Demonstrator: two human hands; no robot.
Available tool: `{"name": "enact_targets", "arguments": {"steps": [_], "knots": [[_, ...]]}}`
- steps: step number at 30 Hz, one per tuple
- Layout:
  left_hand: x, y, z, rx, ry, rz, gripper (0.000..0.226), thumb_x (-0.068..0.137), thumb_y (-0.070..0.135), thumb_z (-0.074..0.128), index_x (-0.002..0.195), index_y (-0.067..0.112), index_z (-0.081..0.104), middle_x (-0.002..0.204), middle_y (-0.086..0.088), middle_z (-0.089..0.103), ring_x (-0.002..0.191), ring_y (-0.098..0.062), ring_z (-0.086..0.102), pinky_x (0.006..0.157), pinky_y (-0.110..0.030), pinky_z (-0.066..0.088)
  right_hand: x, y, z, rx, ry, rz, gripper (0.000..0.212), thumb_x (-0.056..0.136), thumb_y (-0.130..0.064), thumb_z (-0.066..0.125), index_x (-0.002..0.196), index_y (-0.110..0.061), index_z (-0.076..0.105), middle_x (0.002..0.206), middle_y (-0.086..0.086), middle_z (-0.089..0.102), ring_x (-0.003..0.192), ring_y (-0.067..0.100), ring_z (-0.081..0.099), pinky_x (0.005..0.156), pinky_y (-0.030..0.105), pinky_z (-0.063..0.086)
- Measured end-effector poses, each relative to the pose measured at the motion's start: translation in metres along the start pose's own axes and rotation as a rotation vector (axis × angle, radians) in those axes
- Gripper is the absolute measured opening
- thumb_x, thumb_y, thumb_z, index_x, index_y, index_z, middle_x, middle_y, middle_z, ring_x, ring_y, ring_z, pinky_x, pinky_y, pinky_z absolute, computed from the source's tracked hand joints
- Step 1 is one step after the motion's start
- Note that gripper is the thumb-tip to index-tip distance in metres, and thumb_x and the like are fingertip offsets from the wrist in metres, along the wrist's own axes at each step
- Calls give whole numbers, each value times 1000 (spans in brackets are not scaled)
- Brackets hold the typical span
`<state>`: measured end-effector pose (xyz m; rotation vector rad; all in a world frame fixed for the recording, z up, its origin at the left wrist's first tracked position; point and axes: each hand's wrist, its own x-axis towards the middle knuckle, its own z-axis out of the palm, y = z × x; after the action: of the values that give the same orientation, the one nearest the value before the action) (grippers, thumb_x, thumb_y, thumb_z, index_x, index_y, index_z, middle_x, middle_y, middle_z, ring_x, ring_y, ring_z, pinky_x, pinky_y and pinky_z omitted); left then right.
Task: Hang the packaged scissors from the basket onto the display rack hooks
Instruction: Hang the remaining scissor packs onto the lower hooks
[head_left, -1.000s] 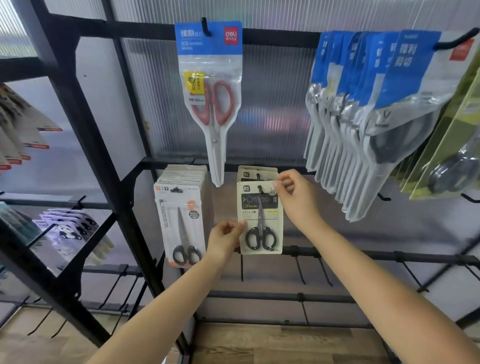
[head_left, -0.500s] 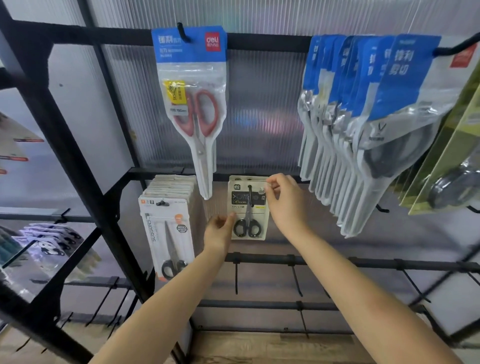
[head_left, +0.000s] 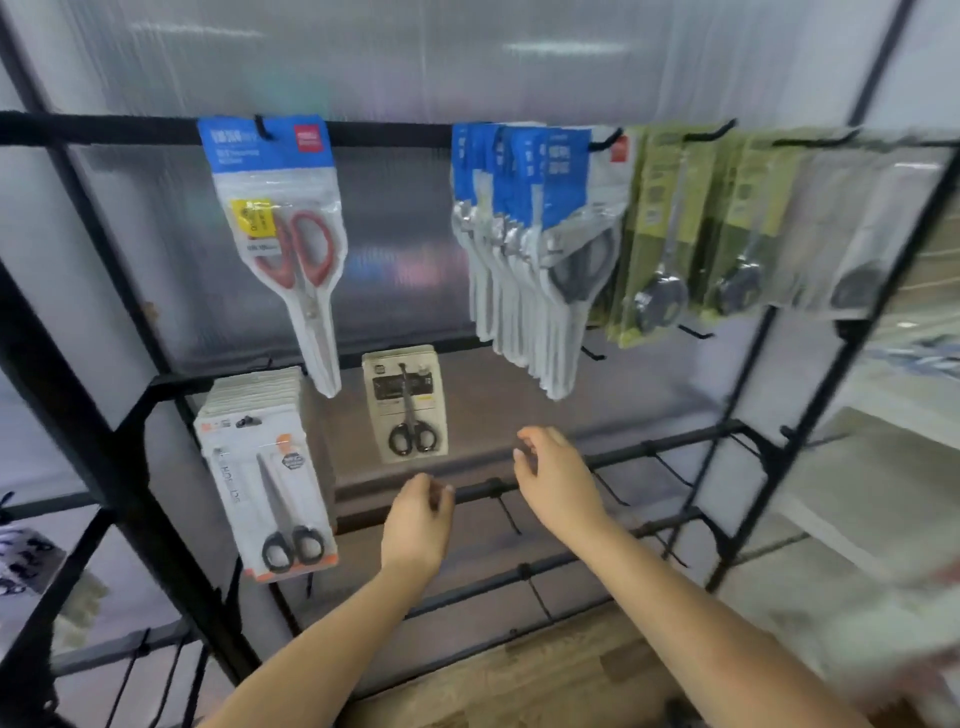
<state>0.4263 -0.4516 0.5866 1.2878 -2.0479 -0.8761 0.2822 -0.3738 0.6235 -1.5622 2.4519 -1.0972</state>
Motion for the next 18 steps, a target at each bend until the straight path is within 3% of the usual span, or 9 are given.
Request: {"name": "enact_targets", "arguments": {"steps": [9,12,18], "knots": [[-63,116,78,140,-418,515,43,99,32,43,130,3,48,132,-13,52,124,-27,46,100,-34,38,-128,77,-111,-238,155,428,39,97,-23,45,133,-6,48,129,14,53,114,30,54,92,36,43],[-90,167,108,96,-514,660,44,99,32,44,133,4,47,135,-14,50,125,-27,45,99,-33,37,-167,94,-158,-275,279,526,35,95,-15,48,127,-3,52,125,18,55,113,34,54,94,39,41],[-147,227,176,112,-642,896,42,98,31,44,129,4,48,132,-13,52,123,-27,46,98,-32,36,-232,129,-218,-335,375,751,38,97,-20,44,133,-8,46,129,11,53,115,28,52,92,34,40]]}}
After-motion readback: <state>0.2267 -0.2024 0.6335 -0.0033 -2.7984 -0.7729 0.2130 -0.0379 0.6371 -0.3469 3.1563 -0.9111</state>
